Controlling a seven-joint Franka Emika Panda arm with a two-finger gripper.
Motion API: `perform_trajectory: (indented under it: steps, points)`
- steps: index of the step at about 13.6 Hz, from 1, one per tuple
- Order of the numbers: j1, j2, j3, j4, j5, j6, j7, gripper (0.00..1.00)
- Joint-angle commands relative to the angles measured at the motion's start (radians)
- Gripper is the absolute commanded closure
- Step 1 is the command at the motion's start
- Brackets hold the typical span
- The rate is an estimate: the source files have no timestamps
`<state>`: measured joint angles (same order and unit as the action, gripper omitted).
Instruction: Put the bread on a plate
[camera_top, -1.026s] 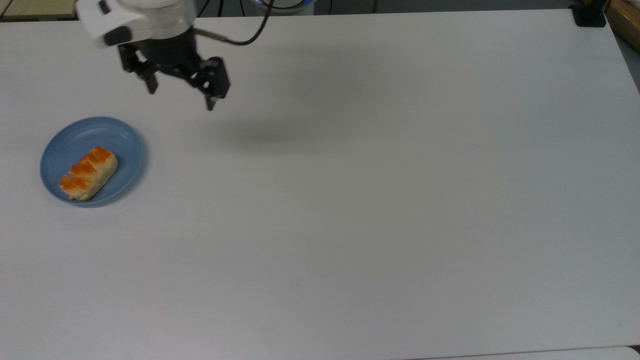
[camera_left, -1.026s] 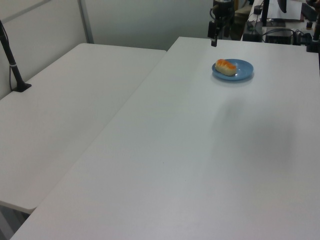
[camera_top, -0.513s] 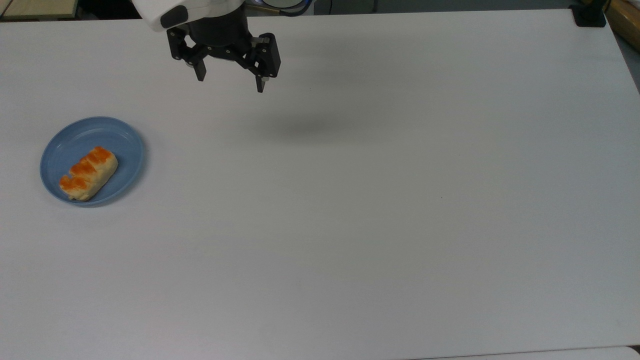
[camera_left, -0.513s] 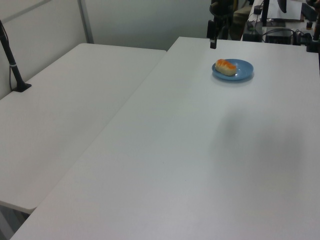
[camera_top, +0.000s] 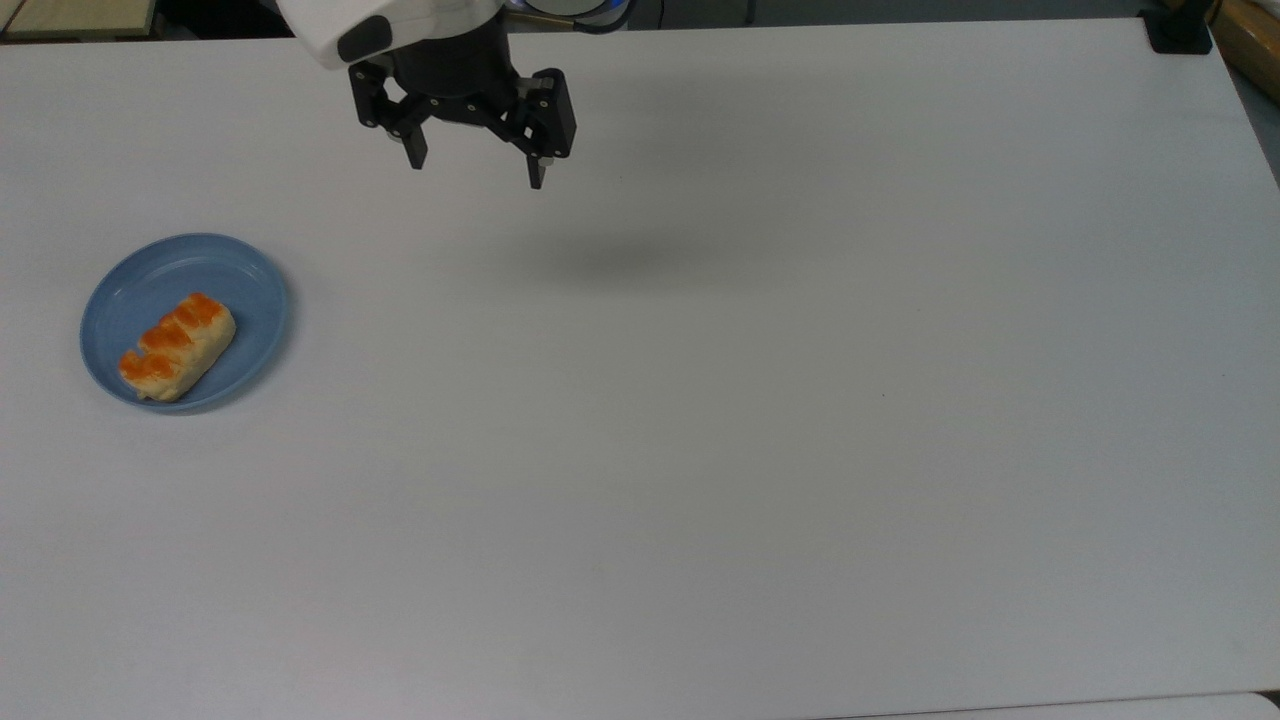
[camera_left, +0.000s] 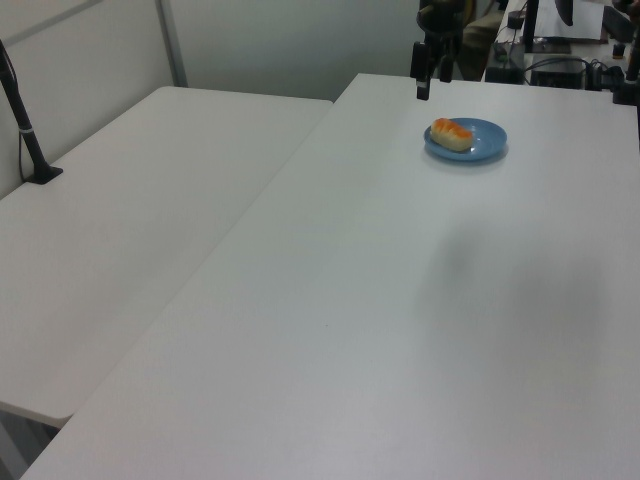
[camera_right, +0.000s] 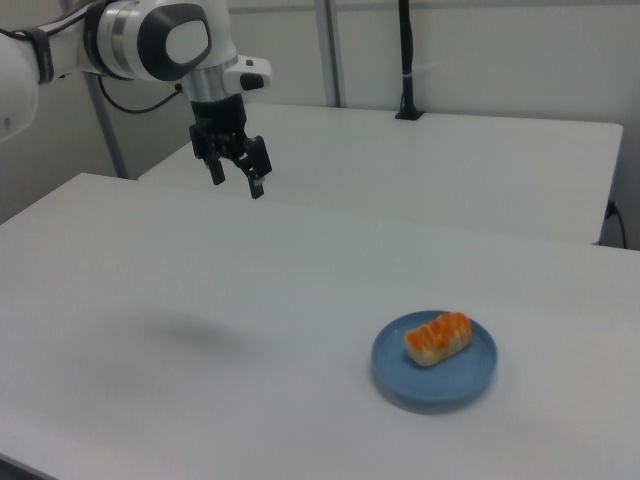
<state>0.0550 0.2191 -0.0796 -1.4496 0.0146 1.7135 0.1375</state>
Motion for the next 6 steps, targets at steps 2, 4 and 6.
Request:
perform_trajectory:
  steps: [2,4,6]
  points:
    - [0.028,-0.020,-0.017,-0.021,0.019,0.001,-0.009,0.00]
    - [0.028,-0.023,-0.019,-0.021,0.019,0.001,-0.006,0.00]
    - [0.029,-0.020,-0.019,-0.021,0.021,0.006,-0.007,0.00]
